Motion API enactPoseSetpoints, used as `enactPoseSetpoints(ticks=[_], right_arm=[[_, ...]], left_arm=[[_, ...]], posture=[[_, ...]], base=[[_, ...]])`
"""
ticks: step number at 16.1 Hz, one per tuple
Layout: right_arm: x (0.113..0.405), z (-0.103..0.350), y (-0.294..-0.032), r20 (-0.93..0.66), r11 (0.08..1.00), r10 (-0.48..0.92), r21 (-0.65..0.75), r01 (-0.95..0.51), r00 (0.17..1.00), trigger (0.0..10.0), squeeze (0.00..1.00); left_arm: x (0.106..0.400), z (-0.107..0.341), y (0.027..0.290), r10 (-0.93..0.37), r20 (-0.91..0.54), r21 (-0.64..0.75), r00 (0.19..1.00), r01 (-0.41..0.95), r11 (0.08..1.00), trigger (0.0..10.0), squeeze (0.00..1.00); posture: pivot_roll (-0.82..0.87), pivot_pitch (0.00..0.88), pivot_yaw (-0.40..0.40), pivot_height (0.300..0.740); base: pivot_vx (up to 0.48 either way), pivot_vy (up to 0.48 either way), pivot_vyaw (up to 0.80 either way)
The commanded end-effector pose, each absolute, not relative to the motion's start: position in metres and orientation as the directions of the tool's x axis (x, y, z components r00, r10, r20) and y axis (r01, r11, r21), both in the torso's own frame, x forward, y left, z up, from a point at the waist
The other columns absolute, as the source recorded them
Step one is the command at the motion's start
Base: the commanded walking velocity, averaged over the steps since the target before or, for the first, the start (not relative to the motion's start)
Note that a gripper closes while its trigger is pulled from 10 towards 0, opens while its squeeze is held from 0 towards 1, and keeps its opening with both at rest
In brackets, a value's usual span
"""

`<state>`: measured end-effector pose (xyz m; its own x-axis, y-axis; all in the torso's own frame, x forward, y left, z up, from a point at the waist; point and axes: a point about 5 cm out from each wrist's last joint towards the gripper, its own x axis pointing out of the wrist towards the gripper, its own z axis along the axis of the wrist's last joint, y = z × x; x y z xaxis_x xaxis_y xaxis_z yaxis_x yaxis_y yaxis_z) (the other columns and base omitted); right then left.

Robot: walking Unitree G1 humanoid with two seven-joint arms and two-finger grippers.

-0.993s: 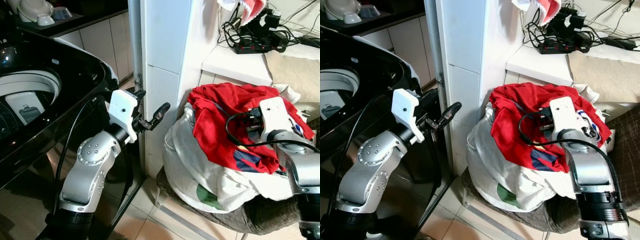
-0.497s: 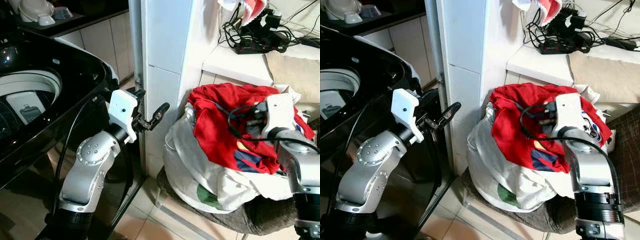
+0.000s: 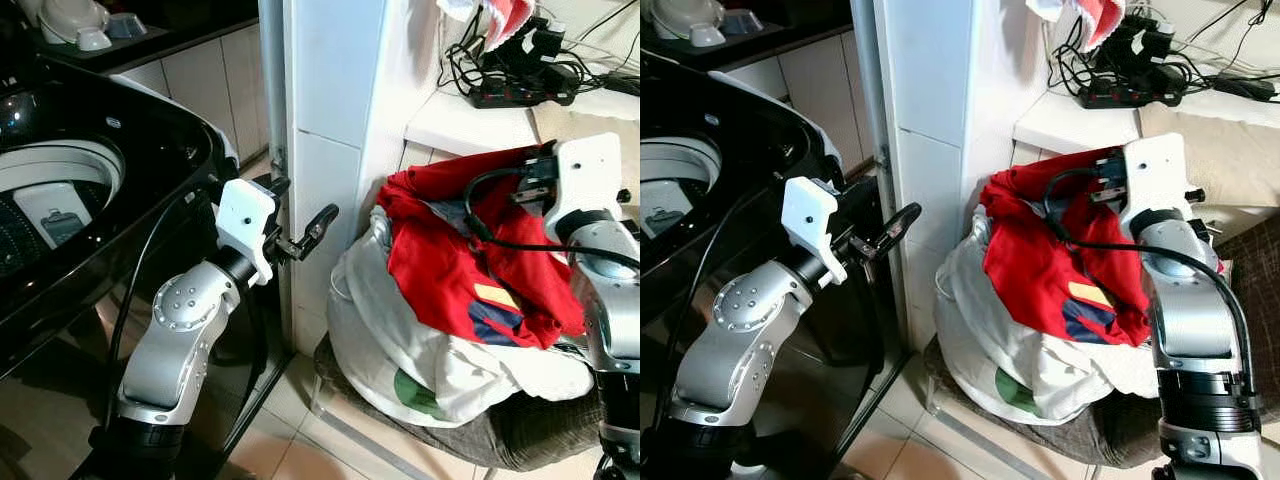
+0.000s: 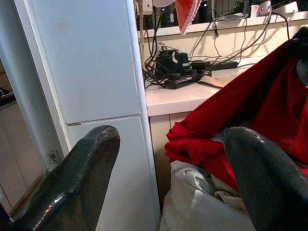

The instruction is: Clothes washing

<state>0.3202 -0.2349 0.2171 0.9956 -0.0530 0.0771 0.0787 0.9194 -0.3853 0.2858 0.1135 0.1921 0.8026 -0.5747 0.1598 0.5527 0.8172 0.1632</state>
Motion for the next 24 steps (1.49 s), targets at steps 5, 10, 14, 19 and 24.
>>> enactPoseSetpoints(ticks=[5, 10, 14, 19, 24], right_arm=[[0.312, 0.169, -0.246, -0.212, 0.916, -0.124, -0.4, 0.03, 0.969, 10.0, 1.0], [0.311, 0.169, -0.249, -0.197, 0.922, -0.152, -0.381, 0.067, 0.969, 10.0, 1.0], [0.314, 0.167, -0.243, -0.142, 0.989, -0.118, -0.11, 0.103, 0.983, 10.0, 1.0], [0.316, 0.149, -0.239, -0.166, 0.993, -0.073, 0.075, 0.086, 0.983, 1.4, 0.0], [0.312, 0.143, -0.24, -0.169, 0.993, -0.085, -0.092, 0.07, 0.982, 10.0, 0.0]], left_arm=[[0.285, 0.189, 0.109, -0.598, 0.142, 0.18, 0.789, 0.574, 0.799, 10.0, 0.0], [0.285, 0.19, 0.109, -0.602, 0.139, 0.184, 0.786, 0.577, 0.796, 10.0, 0.0], [0.285, 0.191, 0.109, -0.605, 0.138, 0.193, 0.784, 0.578, 0.793, 10.0, 0.0], [0.283, 0.191, 0.106, -0.649, 0.128, 0.181, 0.75, 0.625, 0.759, 10.0, 0.0], [0.263, 0.187, 0.093, -0.784, 0.108, 0.071, 0.611, 0.782, 0.619, 10.0, 0.0]], posture=[[-0.03, 0.0, -0.008, 0.74], [-0.03, 0.0, -0.003, 0.74], [-0.03, 0.0, -0.004, 0.74], [-0.03, 0.0, -0.002, 0.74], [-0.02, 0.0, -0.002, 0.74]], base=[[0.0, 0.0, 0.0], [0.0, 0.0, 0.0], [0.0, 0.0, 0.0], [0.0, 0.0, 0.0], [0.0, 0.0, 0.0]])
